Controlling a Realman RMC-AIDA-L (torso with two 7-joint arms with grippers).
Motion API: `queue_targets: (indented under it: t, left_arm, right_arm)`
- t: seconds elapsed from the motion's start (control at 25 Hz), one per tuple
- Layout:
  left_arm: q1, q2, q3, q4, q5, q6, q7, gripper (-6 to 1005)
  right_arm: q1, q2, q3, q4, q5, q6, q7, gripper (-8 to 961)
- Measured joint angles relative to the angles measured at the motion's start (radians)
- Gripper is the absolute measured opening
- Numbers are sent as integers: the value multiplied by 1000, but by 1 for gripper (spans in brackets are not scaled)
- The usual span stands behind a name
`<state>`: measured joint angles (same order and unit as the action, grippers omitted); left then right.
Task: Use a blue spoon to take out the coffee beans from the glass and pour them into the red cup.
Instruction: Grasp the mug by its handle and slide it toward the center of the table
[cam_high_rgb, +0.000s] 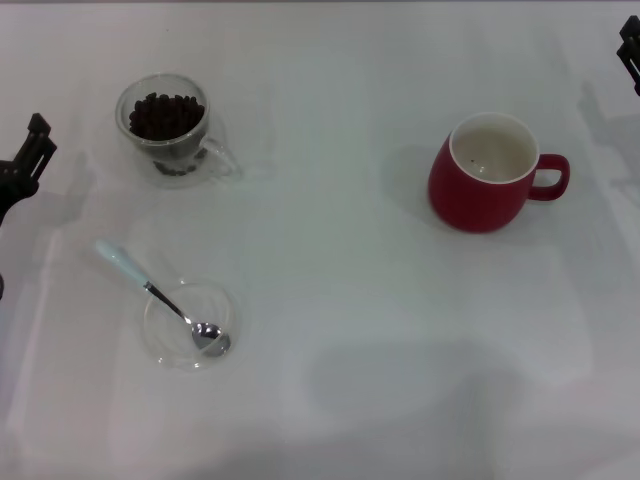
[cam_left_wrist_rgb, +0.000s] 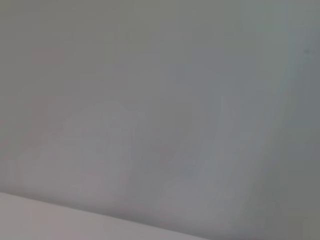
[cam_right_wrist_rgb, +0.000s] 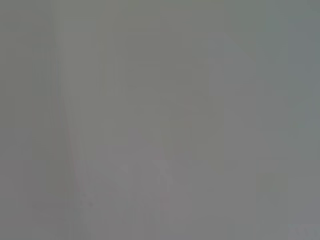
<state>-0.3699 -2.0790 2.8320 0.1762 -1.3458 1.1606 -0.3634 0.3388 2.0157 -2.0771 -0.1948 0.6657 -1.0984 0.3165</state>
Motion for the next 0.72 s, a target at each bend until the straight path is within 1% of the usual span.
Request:
queue_targets:
  t: [0.28,0.48,0.6,0.72]
  left_arm:
    - [3,0,0,-1,-6,1,0,878]
    - [4,-1,0,-1,-6,1,0,879]
    - [3,0,0,-1,-5,0,0,880]
    - [3,0,0,-4,-7,0,0,880]
  right_arm:
    - [-8,0,-5,0,0,-1,8,768]
    - [-21,-3,-30,8,-12,-20,122,769]
    - [-64,-8,-77,18,-14,-93,170,769]
    - [-113,-17,-143,83,-34,-222,250,769]
